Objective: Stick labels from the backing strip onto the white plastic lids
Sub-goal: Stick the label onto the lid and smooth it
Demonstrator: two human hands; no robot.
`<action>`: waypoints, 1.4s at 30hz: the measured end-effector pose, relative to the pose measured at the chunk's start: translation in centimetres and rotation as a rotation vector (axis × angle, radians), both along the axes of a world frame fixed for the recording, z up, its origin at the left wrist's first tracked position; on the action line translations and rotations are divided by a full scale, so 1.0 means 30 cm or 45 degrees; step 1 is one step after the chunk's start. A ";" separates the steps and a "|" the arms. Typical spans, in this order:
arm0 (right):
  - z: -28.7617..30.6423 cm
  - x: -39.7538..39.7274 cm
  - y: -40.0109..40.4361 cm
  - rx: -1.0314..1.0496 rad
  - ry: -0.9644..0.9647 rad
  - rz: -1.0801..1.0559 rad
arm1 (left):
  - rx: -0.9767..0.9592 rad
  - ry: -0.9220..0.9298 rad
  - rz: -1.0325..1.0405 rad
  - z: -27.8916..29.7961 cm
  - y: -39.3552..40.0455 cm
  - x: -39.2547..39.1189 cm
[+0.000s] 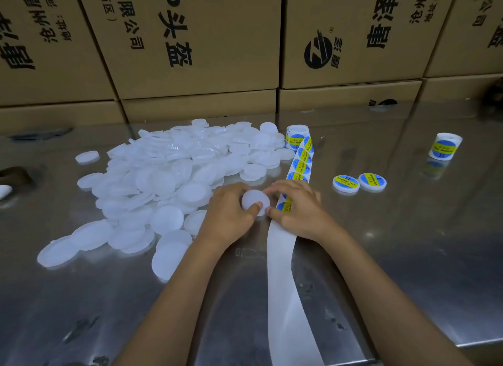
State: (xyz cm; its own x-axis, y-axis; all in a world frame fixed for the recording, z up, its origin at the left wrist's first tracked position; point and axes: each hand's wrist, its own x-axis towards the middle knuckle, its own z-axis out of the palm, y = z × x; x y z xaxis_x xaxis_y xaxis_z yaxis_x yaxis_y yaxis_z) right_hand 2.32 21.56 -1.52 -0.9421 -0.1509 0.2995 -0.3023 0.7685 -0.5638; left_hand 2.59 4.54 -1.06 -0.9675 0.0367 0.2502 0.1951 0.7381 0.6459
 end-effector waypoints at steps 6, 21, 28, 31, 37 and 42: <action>0.026 0.004 0.004 -0.169 0.016 -0.031 | 0.554 -0.134 -0.039 0.026 0.005 0.005; 0.023 0.009 0.059 0.067 -0.168 0.101 | 1.195 -0.243 -0.206 0.029 0.017 0.007; 0.045 0.011 0.057 -0.059 -0.213 0.208 | 1.015 -0.237 -0.277 0.022 0.044 0.006; 0.048 0.015 0.049 -0.096 -0.199 0.174 | 0.938 -0.236 -0.264 0.028 0.042 0.007; 0.054 0.016 0.048 -0.198 -0.265 0.188 | 0.956 -0.245 -0.243 0.024 0.033 0.005; 0.044 0.015 0.050 -0.130 -0.215 0.176 | 0.960 -0.280 -0.236 0.017 0.035 -0.001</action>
